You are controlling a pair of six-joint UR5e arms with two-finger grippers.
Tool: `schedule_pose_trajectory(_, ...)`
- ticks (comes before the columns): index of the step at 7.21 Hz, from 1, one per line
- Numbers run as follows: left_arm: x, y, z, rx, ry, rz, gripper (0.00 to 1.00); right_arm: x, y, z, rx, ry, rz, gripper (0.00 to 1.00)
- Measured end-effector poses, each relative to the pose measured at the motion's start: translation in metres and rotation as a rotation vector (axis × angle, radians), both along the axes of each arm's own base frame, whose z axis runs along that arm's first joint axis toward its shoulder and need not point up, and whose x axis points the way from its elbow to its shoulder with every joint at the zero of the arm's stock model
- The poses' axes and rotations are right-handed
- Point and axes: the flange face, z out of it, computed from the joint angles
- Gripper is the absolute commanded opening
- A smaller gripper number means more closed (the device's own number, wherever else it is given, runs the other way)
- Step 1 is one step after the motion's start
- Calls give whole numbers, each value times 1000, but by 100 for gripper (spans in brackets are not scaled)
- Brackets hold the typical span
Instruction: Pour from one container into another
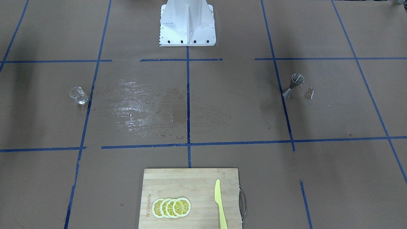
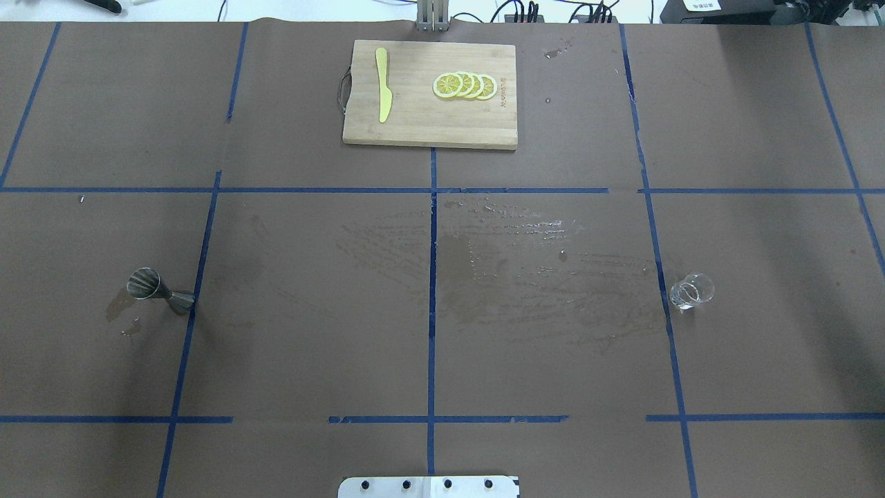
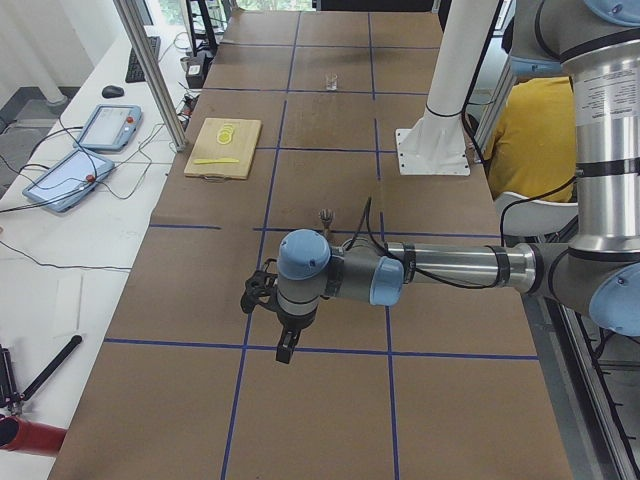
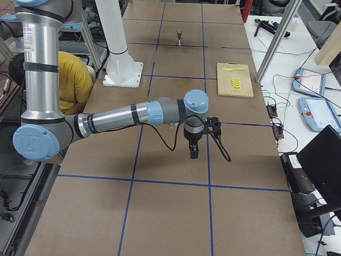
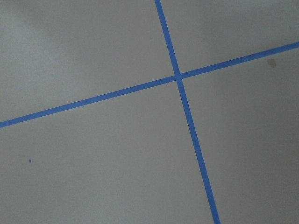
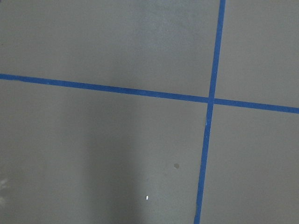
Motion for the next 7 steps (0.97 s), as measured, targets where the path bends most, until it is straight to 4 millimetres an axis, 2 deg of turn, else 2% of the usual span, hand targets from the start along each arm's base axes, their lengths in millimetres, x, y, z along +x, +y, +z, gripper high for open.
schedule_pose_trajectory(2,0,-4,-20,-11,1,7,100,1,11,9,-16,-5,-2,100)
schedule_pose_trajectory(4,1,-8,-28,-10,-5,11,100,0,14,10,-17,-12,-4,100)
schedule_pose_trajectory(5,1,-14,-34,-3,-7,5,100,0,15,10,-18,-13,-4,100)
schedule_pose_trajectory(7,-3,-40,-56,28,-33,-18,100,0,15,11,-20,-14,-4,100)
